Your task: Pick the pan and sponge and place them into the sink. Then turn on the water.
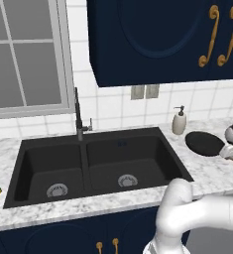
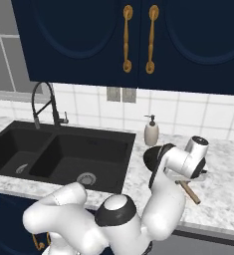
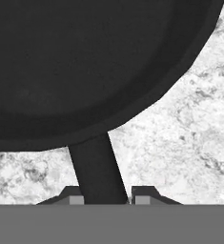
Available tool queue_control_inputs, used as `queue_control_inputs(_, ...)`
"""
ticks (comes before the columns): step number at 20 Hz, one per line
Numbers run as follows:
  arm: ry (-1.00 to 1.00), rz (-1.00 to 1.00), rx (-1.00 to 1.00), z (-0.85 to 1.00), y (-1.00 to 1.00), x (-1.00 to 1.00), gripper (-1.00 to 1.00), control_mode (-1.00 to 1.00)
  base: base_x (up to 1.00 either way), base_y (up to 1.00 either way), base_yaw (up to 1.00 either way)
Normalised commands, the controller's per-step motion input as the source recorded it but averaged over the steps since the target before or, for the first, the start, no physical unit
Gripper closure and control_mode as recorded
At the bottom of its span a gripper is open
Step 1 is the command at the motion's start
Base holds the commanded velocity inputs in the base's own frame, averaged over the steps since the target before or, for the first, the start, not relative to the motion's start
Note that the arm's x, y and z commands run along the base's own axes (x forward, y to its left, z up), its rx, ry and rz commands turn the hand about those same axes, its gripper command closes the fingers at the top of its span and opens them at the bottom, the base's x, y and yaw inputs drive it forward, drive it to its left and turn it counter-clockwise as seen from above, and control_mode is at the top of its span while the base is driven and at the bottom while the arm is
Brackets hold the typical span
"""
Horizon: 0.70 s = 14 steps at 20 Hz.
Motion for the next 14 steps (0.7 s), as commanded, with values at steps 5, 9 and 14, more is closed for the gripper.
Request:
queue_control_inputs(5, -0.18, 0.11, -0.01, 0.38, 0.05, -0.66, 1.0, -1.0, 0.0, 0.0, 0.0)
queue_control_inputs(9, -0.19, 0.18, -0.07, 0.49, 0.29, -0.4, 1.0, -1.0, 0.0, 0.0, 0.0)
queue_control_inputs(14, -0.07, 0.24, -0.11, 0.46, 0.43, -0.32, 1.0, -1.0, 0.0, 0.0, 0.0)
